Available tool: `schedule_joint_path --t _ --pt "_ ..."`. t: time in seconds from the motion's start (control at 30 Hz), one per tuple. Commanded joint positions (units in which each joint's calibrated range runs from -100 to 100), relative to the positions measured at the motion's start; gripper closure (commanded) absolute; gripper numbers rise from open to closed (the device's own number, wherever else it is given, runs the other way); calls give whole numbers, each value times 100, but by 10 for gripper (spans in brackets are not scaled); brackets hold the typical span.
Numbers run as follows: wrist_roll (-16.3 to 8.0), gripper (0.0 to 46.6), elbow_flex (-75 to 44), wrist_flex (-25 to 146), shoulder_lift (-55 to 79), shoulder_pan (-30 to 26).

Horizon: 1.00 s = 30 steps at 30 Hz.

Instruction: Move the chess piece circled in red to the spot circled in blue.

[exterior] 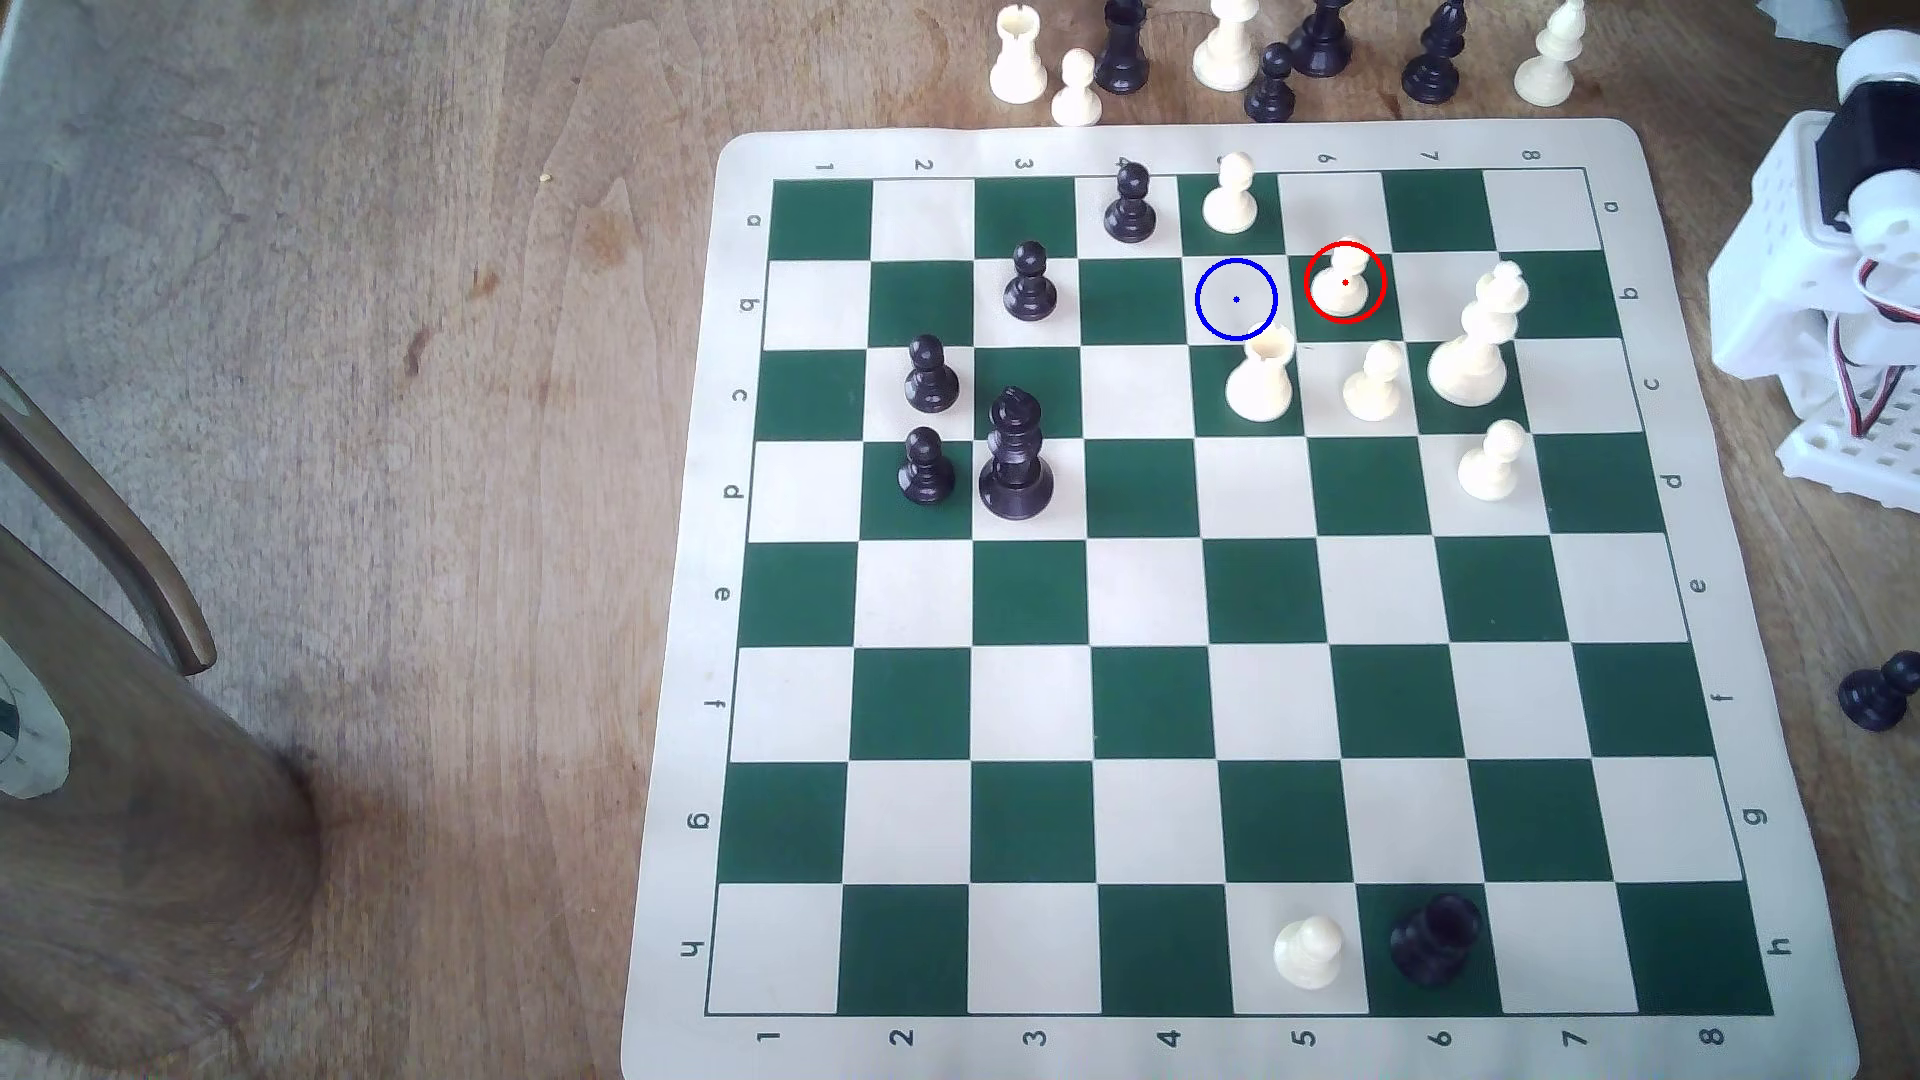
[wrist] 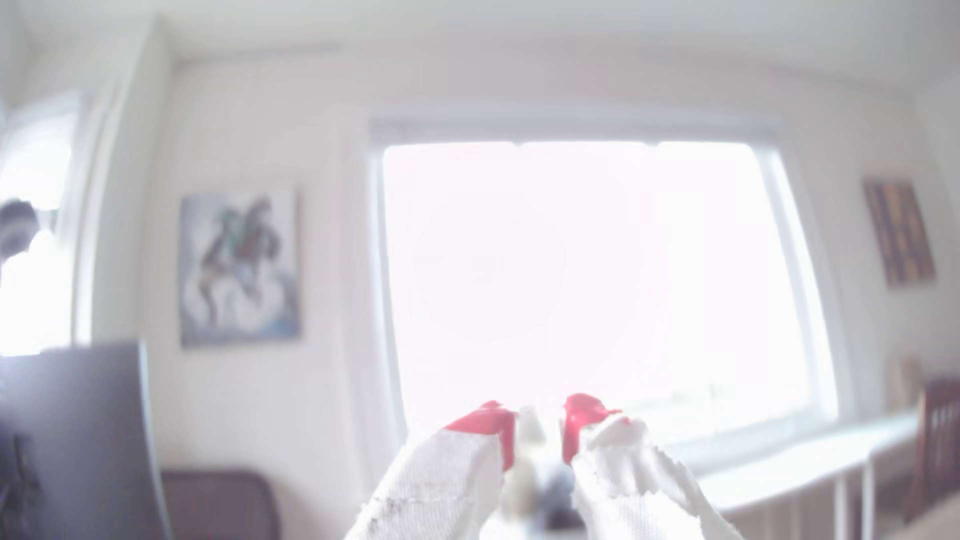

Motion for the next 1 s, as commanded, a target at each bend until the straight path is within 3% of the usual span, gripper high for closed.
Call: schedule_joint_path --t 0.0,0.1,0.23,0.3,0.37,0.4,0.53,0.63,0.7,0.77,0.97 --pt "-132 417 -289 823 31 119" --pt "-39 464 -253 1823 31 361" --pt "-24 464 -126 2691 22 486" --pt "171 464 128 2863 22 525" --pt "200 462 300 2936 65 494" --pt "278 434 291 3330 328 463" --pt "342 422 200 4026 1168 510" --pt "298 403 -72 4239 1941 463" --pt "98 341 -516 4239 2968 471" --pt "49 317 -543 4099 3341 478" --pt "-63 362 -878 4198 4776 517"
